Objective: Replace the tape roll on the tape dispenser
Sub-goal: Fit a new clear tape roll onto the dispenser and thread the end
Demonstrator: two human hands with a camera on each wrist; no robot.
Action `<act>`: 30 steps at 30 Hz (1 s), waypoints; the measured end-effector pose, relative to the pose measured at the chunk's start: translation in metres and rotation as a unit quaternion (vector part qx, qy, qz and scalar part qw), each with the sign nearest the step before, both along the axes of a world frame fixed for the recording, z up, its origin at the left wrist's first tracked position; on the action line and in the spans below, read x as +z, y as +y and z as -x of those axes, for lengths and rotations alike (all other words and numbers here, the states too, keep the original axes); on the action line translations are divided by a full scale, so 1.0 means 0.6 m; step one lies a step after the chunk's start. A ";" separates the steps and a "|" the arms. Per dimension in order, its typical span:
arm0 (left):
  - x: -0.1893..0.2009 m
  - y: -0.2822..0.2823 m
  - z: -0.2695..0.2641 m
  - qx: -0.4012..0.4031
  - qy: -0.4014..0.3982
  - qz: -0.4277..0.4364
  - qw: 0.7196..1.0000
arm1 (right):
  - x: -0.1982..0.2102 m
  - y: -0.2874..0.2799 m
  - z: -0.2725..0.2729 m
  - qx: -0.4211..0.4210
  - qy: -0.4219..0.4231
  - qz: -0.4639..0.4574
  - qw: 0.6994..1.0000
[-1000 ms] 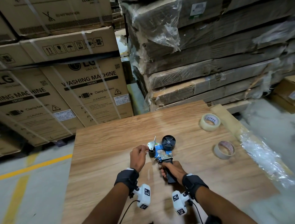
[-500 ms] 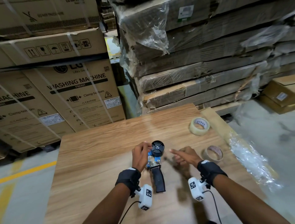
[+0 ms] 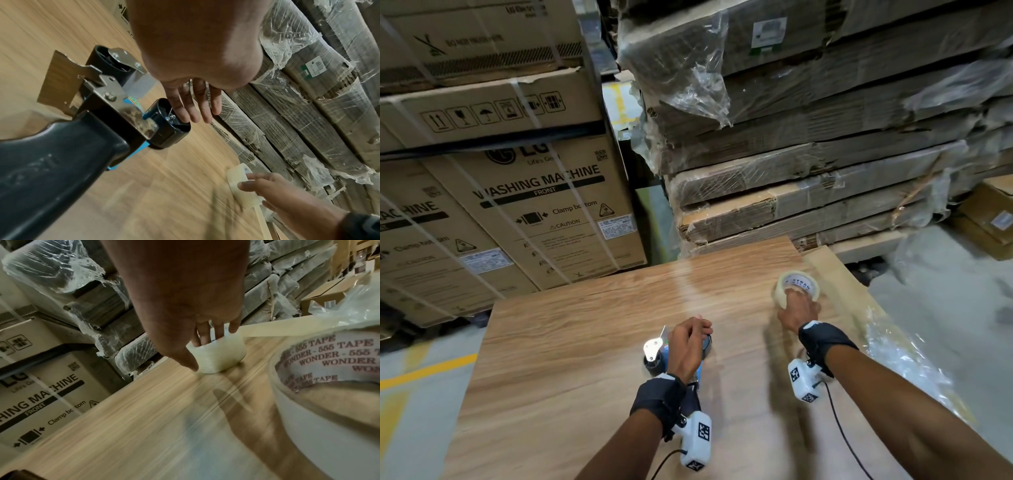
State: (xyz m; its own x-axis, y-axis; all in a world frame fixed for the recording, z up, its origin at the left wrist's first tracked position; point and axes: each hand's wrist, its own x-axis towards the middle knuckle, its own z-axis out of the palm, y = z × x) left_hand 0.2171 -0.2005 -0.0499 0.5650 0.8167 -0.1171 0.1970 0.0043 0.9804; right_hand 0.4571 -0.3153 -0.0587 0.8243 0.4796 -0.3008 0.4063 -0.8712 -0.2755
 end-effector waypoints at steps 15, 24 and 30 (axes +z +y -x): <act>0.004 -0.028 -0.037 -0.021 0.036 0.037 0.998 | 0.028 -0.008 -0.002 -0.026 0.106 -0.159 0.981; 0.027 -0.011 -0.017 -0.015 -0.028 0.092 0.995 | 0.066 0.005 0.133 0.031 0.282 -0.384 0.878; 0.071 0.011 0.023 -0.026 -0.089 0.147 0.985 | 0.117 0.017 0.209 0.085 0.353 -0.452 0.815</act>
